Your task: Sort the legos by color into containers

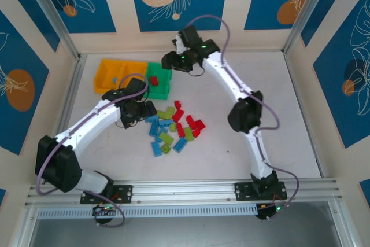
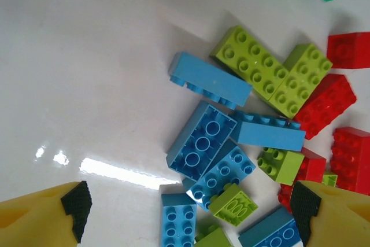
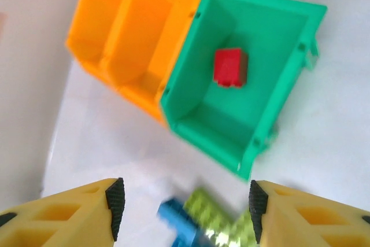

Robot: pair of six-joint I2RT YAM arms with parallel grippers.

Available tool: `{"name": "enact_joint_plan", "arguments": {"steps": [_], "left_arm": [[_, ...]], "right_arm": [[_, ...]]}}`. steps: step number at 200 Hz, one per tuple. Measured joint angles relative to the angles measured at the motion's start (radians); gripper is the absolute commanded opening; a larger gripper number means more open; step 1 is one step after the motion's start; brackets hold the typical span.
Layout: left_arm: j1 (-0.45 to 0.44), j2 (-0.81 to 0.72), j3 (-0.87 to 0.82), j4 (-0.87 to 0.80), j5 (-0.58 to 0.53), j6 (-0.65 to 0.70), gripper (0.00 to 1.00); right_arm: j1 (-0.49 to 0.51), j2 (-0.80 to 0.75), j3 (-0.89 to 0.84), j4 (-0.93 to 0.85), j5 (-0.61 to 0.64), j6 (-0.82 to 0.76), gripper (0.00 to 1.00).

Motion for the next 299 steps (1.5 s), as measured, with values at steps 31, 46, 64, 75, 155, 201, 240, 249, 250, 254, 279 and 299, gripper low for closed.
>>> {"name": "enact_joint_plan", "arguments": {"steps": [31,46,64,75,155,201,240,249,250,254,279,299], "left_arm": [[0.001,0.092,-0.002,0.035,0.033,-0.039,0.91],[0.005,0.134,-0.002,0.053,0.042,-0.05,0.91],[0.013,0.18,0.003,0.077,0.053,-0.042,0.91],[0.015,0.213,0.029,0.077,0.056,-0.017,0.91],[0.005,0.467,0.447,-0.01,0.095,0.353,0.64],[-0.017,0.599,0.525,-0.041,0.116,0.479,0.55],[-0.039,0.666,0.569,-0.048,0.119,0.545,0.56],[-0.043,0.681,0.583,-0.047,0.121,0.552,0.56],[-0.044,0.681,0.584,-0.048,0.121,0.552,0.56],[-0.046,0.687,0.589,-0.047,0.123,0.555,0.56],[-0.05,0.725,0.6,-0.045,0.128,0.567,0.55],[-0.05,0.751,0.605,-0.043,0.154,0.571,0.55]], "right_arm": [[-0.071,-0.403,-0.411,-0.002,-0.059,-0.022,0.68],[-0.092,-0.569,-0.589,0.003,-0.066,-0.013,0.7],[-0.104,-0.716,-0.766,0.003,-0.076,0.0,0.72],[-0.11,-0.773,-0.848,0.003,-0.077,0.01,0.72],[-0.144,-0.834,-0.98,-0.02,-0.066,0.039,0.73],[-0.149,-0.842,-0.98,-0.035,-0.058,0.039,0.73],[-0.15,-0.842,-0.981,-0.043,-0.053,0.039,0.73],[-0.151,-0.842,-0.981,-0.046,-0.054,0.039,0.73],[-0.151,-0.842,-0.981,-0.046,-0.053,0.039,0.73],[-0.151,-0.842,-0.981,-0.047,-0.053,0.039,0.73],[-0.153,-0.843,-0.985,-0.052,-0.05,0.039,0.73],[-0.154,-0.843,-0.987,-0.057,-0.05,0.039,0.73]]}}
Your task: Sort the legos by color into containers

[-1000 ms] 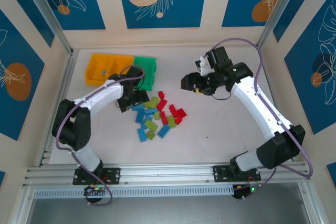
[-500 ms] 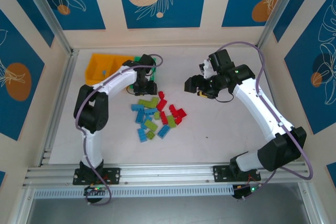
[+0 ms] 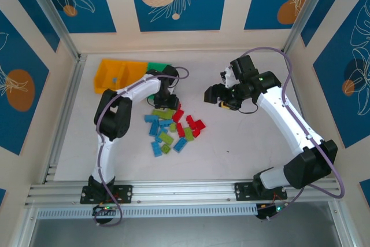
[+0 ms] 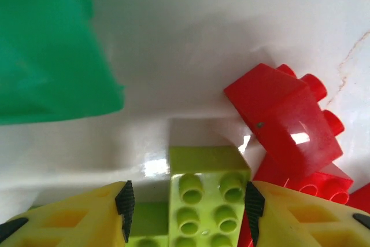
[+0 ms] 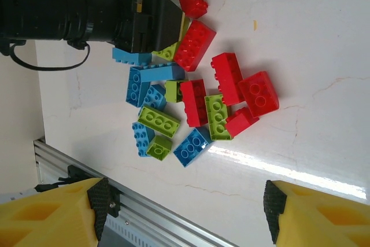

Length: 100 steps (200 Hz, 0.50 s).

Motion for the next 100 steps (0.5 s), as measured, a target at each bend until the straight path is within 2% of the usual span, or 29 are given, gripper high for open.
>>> {"name": "enact_joint_plan", "arguments": {"steps": [43,75,100], "left_arm": [[-0.003,0.032,0.006,-0.001,0.019,0.006,0.53],[-0.001,0.034,0.01,-0.009,0.006,0.003,0.38],[-0.001,0.033,0.014,-0.015,0.006,-0.003,0.32]], "right_arm": [[0.0,-0.008,-0.017,-0.002,0.0,0.0,0.73],[0.0,-0.011,-0.017,-0.003,0.0,0.001,0.73],[0.0,-0.011,-0.017,-0.003,0.0,0.001,0.73]]}}
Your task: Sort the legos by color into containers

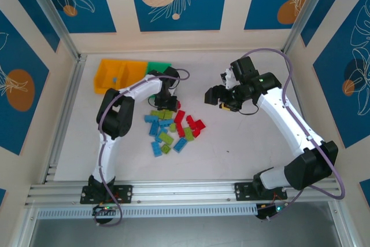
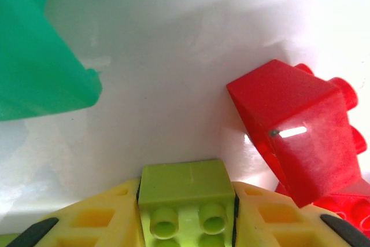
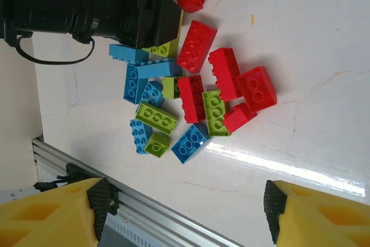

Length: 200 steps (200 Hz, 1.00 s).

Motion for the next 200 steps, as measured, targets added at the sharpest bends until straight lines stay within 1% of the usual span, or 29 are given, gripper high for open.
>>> {"name": "enact_joint_plan", "arguments": {"steps": [27,47,73,84,94,108,122,146,158,176,185,200], "left_arm": [[-0.001,-0.035,-0.007,0.0,0.0,-0.024,0.3],[-0.001,-0.138,-0.03,0.004,-0.013,-0.049,0.3],[0.016,-0.312,-0.025,0.014,-0.077,-0.071,0.3],[0.04,-0.352,0.008,0.009,-0.114,-0.07,0.3],[0.074,-0.359,0.056,0.009,-0.147,-0.07,0.3],[0.15,-0.328,0.138,0.015,-0.201,-0.069,0.3],[0.229,-0.265,0.218,0.018,-0.256,-0.066,0.3],[0.323,-0.093,0.377,-0.005,-0.33,-0.046,0.33],[0.344,-0.005,0.453,-0.019,-0.343,-0.035,0.37],[0.348,0.095,0.543,-0.044,-0.344,-0.014,0.47],[0.346,0.122,0.564,-0.05,-0.341,-0.002,0.52],[0.342,0.131,0.573,-0.059,-0.336,0.0,0.54]], "right_arm": [[-0.001,0.0,0.0,0.0,0.001,0.006,0.73],[-0.001,-0.002,0.0,0.0,0.003,0.014,0.73],[-0.001,-0.012,0.0,0.001,0.003,0.025,0.73],[-0.001,-0.016,0.0,0.003,0.003,0.027,0.74],[-0.001,-0.017,0.001,0.005,0.003,0.03,0.73],[-0.002,-0.017,0.001,0.003,0.003,0.03,0.74],[-0.004,-0.017,0.008,-0.002,0.003,0.029,0.74],[-0.006,-0.017,0.02,-0.004,0.01,0.03,0.73],[-0.006,-0.017,0.026,-0.005,0.016,0.031,0.74],[-0.006,-0.019,0.037,-0.007,0.02,0.038,0.74],[-0.006,-0.021,0.042,-0.008,0.022,0.041,0.74],[-0.006,-0.025,0.046,-0.007,0.022,0.046,0.74]]}}
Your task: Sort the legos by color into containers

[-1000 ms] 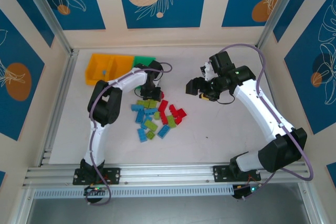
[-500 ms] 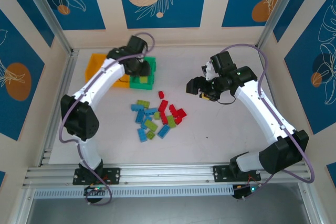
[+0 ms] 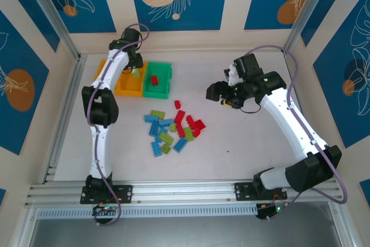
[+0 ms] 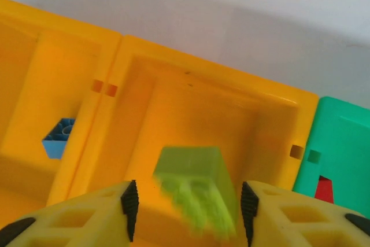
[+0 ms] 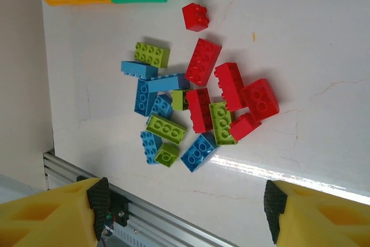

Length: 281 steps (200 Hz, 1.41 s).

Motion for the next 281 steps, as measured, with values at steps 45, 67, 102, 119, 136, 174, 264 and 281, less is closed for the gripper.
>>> {"name": "enact_joint_plan", "arguments": {"steps": [45,67,102,119,136,174,264,281], "left_arm": [[-0.015,-0.126,-0.104,-0.004,0.039,-0.02,0.54],[-0.05,-0.337,-0.333,0.016,0.058,-0.082,0.54],[-0.142,-0.715,-0.795,0.077,0.15,-0.344,0.54],[-0.161,-0.788,-0.998,0.103,0.225,-0.504,0.56],[-0.163,-0.764,-1.138,0.131,0.285,-0.621,0.61],[-0.183,-0.654,-1.185,0.203,0.379,-0.7,0.73],[-0.193,-0.549,-1.143,0.307,0.428,-0.725,0.6],[-0.193,-0.543,-1.143,0.299,0.427,-0.726,0.56]], "right_arm": [[0.0,-0.014,0.0,0.0,0.0,0.007,0.73],[0.0,-0.016,-0.006,0.011,-0.001,0.011,0.73],[0.0,-0.018,-0.035,0.025,-0.008,0.021,0.73],[0.0,-0.018,-0.042,0.031,-0.017,0.022,0.74],[0.0,-0.014,-0.042,0.034,-0.026,0.021,0.73],[0.0,-0.011,-0.042,0.033,-0.03,0.021,0.74],[0.0,-0.042,-0.068,0.022,-0.023,0.022,0.73],[0.0,-0.042,-0.068,0.021,-0.023,0.022,0.73]]}}
